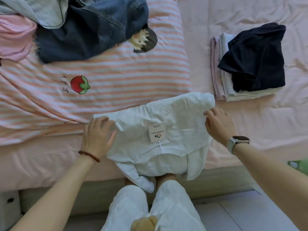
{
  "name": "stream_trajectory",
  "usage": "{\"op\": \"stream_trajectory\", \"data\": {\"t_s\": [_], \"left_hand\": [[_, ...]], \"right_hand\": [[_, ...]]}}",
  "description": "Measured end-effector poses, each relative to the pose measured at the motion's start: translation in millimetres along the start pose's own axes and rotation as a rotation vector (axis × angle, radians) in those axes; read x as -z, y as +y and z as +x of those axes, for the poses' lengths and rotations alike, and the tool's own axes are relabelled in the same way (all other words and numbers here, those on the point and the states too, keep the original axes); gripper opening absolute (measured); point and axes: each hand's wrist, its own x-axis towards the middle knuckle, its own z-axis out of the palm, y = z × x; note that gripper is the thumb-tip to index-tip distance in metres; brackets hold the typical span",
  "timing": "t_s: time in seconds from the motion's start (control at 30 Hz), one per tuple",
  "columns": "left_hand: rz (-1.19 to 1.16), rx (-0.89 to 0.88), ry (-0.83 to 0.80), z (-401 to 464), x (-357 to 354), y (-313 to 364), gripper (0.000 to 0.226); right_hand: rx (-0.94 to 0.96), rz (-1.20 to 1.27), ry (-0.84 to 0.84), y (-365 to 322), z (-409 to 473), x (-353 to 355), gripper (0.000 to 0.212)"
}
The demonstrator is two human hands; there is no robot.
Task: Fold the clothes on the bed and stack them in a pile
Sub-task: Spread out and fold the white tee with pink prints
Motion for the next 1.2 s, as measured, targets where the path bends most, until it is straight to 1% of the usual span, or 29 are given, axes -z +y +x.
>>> {"op": "stream_trajectory", "data": {"t_s": [0.03, 0.07, 0.13, 0.17, 0.23, 0.3, 0.37, 0.4, 0.47, 0.53, 0.6, 0.67, 0.77, 0.83, 0.9, 0.97, 1.03, 1.07, 1.13, 1.2], "left_hand": [[0.003, 0.057, 0.015, 15, 1, -4, 0.035], [-0.039, 0.14, -0.026, 31, 0, -9, 0.033], [-0.217, 0.293, -0.219, 55, -3, -21, 0.037], [-0.243, 0.303, -0.326, 63, -7, -25, 0.042], [-0.107, 0.233, -0.495, 69, -13, -30, 0.056], [0.023, 0.184, -0.593, 71, -15, -37, 0.072], [0.021, 0.186, -0.614, 71, -18, -46, 0.081], [-0.033, 0.213, -0.606, 71, -18, -51, 0.08], [-0.178, 0.3, -0.589, 71, -15, -58, 0.071], [-0.258, 0.331, -0.592, 70, -11, -60, 0.052], [-0.326, 0.305, -0.545, 69, -2, -63, 0.031], [-0.461, 0.31, -0.489, 62, 14, -62, 0.023], [-0.576, 0.322, -0.399, 43, 44, -56, 0.004], [-0.616, 0.312, -0.365, 31, 66, -51, 0.012], [-0.622, 0.303, -0.311, 31, 89, -47, 0.02], [-0.594, 0.298, -0.185, 42, 113, -46, 0.022], [-0.511, 0.28, -0.02, 65, 137, -49, 0.009], [-0.456, 0.263, 0.074, 79, 149, -51, 0.006], [-0.382, 0.23, 0.255, 109, 168, -55, 0.01], [-0.315, 0.196, 0.401, 131, 178, -57, 0.011]], "right_hand": [[0.026, 0.002, 0.088, 0, 15, 5, 0.023], [0.031, -0.004, 0.091, 0, 30, 10, 0.03], [0.039, -0.02, -0.055, 1, 57, 13, 0.042], [0.056, -0.043, -0.14, 2, 68, 11, 0.045], [0.077, -0.086, -0.263, 2, 83, 7, 0.045], [0.039, -0.088, -0.318, 1, 93, 4, 0.042], [-0.033, -0.04, -0.324, 3, 100, 3, 0.04], [-0.07, 0.002, -0.33, 3, 101, 4, 0.036], [-0.126, 0.068, -0.339, 4, 101, 6, 0.026], [-0.15, 0.091, -0.328, 4, 97, 11, 0.02], [-0.147, 0.1, -0.305, 6, 90, 18, 0.017], [-0.137, 0.115, -0.27, 8, 80, 28, 0.018], [-0.106, 0.157, -0.172, 6, 62, 50, 0.019], [-0.064, 0.187, -0.112, 3, 53, 68, 0.017], [-0.016, 0.166, -0.046, 0, 50, 87, 0.014], [0.017, 0.128, 0.039, -5, 59, 109, 0.014], [0.04, 0.124, 0.15, -13, 80, 134, 0.016], [0.052, 0.127, 0.208, -18, 93, 147, 0.016], [0.061, 0.143, 0.32, -27, 120, 170, 0.017], [0.056, 0.157, 0.396, -35, 141, 185, 0.02]]}}
